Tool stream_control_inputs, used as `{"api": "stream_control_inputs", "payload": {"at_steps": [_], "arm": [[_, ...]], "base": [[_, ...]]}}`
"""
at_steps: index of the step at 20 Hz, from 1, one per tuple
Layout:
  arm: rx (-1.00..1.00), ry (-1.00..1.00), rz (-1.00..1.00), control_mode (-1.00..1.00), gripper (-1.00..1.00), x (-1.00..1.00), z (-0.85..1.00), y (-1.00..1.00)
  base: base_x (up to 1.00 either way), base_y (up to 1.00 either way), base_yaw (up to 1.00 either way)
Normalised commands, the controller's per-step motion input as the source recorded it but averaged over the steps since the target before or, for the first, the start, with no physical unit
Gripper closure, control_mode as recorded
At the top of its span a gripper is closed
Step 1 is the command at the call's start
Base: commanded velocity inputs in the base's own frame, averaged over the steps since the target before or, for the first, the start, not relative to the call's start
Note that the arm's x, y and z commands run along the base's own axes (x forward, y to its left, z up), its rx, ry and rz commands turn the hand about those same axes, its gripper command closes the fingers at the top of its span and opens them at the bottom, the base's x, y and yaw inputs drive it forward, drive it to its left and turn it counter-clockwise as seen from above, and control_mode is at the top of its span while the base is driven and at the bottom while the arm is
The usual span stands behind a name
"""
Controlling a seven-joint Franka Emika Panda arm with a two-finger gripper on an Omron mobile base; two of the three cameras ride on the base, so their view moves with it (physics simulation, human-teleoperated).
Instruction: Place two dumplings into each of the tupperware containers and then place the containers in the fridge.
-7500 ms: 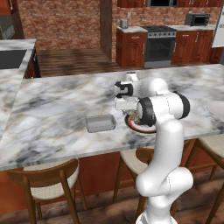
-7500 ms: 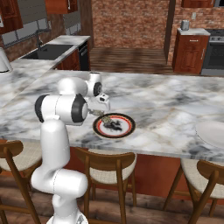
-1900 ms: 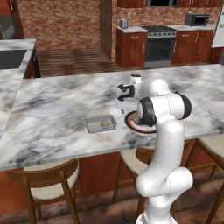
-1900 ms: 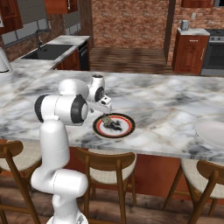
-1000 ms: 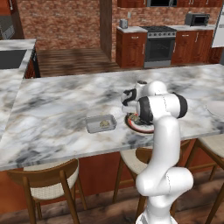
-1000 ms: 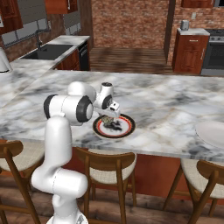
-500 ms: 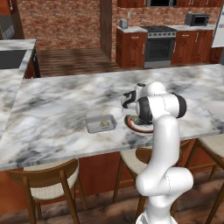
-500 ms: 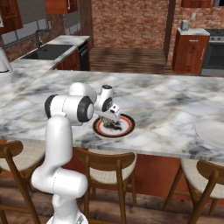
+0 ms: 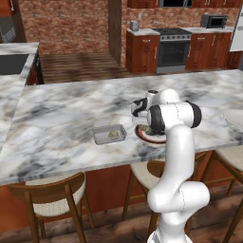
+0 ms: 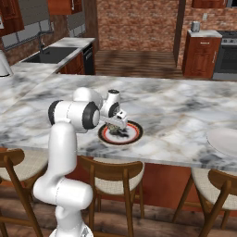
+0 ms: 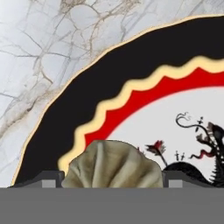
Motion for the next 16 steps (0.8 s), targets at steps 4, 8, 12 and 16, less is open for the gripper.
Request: {"api": "stream_control_inputs", "payload": {"at_steps": [4, 8, 12, 16], "arm": [[0.00, 0.00, 0.00, -1.00, 1.00, -0.01, -0.02, 0.01], [0.00, 0.00, 0.00, -1.00, 1.00, -0.11, 0.34, 0.00], [0.00, 0.00, 0.00, -1.00, 1.00, -0.21, 0.59, 0.09], [0.00, 0.00, 0.00, -1.00, 1.00, -0.25, 0.35, 0.49]], "base": [[0.00, 0.00, 0.00], [0.00, 0.00, 0.00], [0.00, 0.00, 0.00], [0.00, 0.00, 0.00]]}}
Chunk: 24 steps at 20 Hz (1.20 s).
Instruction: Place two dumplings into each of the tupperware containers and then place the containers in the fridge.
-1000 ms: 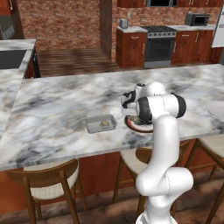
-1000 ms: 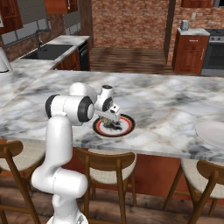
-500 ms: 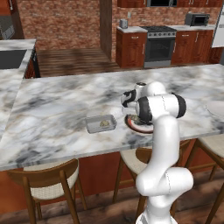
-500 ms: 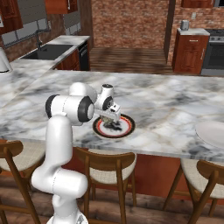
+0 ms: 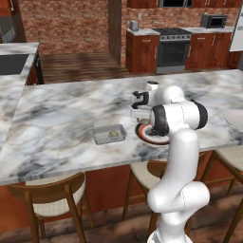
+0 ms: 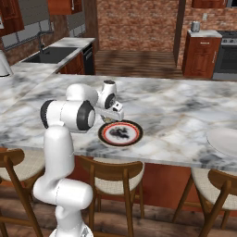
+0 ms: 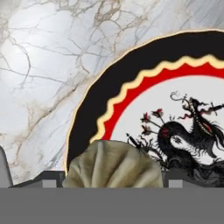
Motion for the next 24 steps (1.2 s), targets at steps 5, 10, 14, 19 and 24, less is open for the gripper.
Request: {"api": "stream_control_inputs", "payload": {"at_steps": [5, 10, 14, 19, 24], "arm": [[0.00, 0.00, 0.00, -1.00, 1.00, -0.09, 0.09, 0.88], [0.00, 0.01, 0.03, -1.00, 1.00, 0.00, 0.15, 0.95], [0.00, 0.00, 0.04, -1.00, 1.00, 0.00, 0.05, 0.89], [0.00, 0.04, 0.02, -1.00, 1.00, -0.01, 0.00, 0.86], [0.00, 0.02, 0.01, -1.00, 1.00, 0.00, -0.16, 0.44]], "base": [[0.00, 0.00, 0.00], [0.00, 0.00, 0.00], [0.00, 0.00, 0.00], [0.00, 0.00, 0.00], [0.00, 0.00, 0.00]]}}
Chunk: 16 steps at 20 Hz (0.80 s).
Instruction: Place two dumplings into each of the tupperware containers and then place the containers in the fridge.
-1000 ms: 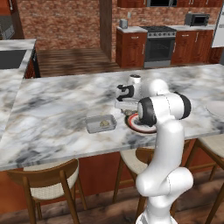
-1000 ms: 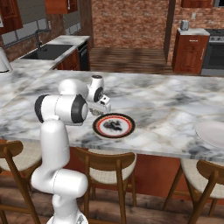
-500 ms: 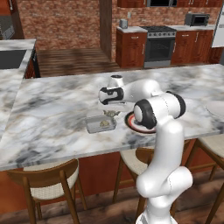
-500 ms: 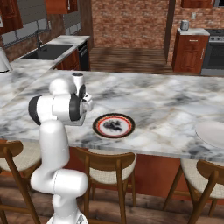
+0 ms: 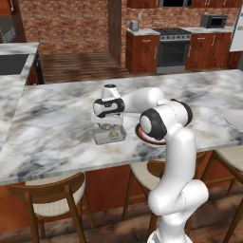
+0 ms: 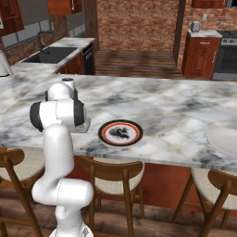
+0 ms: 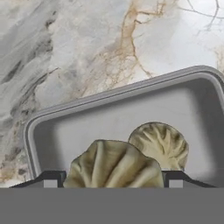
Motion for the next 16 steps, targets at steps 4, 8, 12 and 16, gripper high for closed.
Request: {"api": "stream_control_inputs", "payload": {"at_steps": [4, 8, 12, 16], "arm": [[0.00, 0.00, 0.00, -1.00, 1.00, 0.00, -0.29, 0.00], [0.00, 0.00, 0.00, -1.00, 1.00, 0.00, -0.36, 0.00], [0.00, 0.02, 0.00, -1.00, 1.00, 0.00, -0.12, 0.00], [0.00, 0.05, 0.00, -1.00, 1.00, 0.00, -0.12, 0.00]], "base": [[0.00, 0.00, 0.00], [0.00, 0.00, 0.00], [0.00, 0.00, 0.00], [0.00, 0.00, 0.00]]}}
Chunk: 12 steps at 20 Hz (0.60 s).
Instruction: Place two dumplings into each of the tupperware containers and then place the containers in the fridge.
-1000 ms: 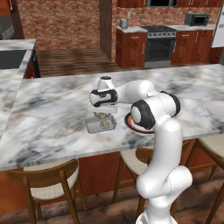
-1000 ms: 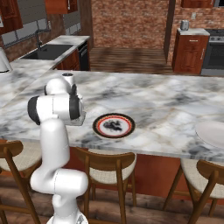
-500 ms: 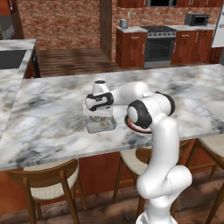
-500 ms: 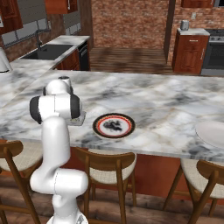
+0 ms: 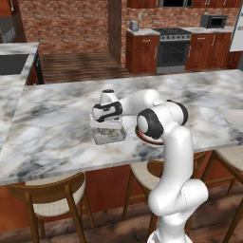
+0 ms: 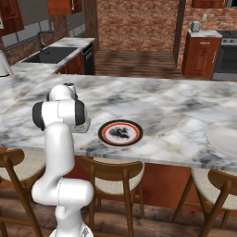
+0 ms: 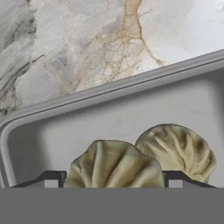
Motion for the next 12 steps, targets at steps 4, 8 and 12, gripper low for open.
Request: {"api": "stream_control_inputs", "payload": {"at_steps": [4, 8, 12], "arm": [[0.00, 0.03, 0.00, -1.00, -1.00, 0.00, -0.12, 0.05], [0.00, 0.01, 0.00, -1.00, -1.00, 0.00, 0.00, 0.00], [0.00, 0.02, 0.00, -1.00, -1.00, 0.00, 0.00, 0.00]], "base": [[0.00, 0.00, 0.00], [0.00, 0.00, 0.00], [0.00, 0.00, 0.00]]}}
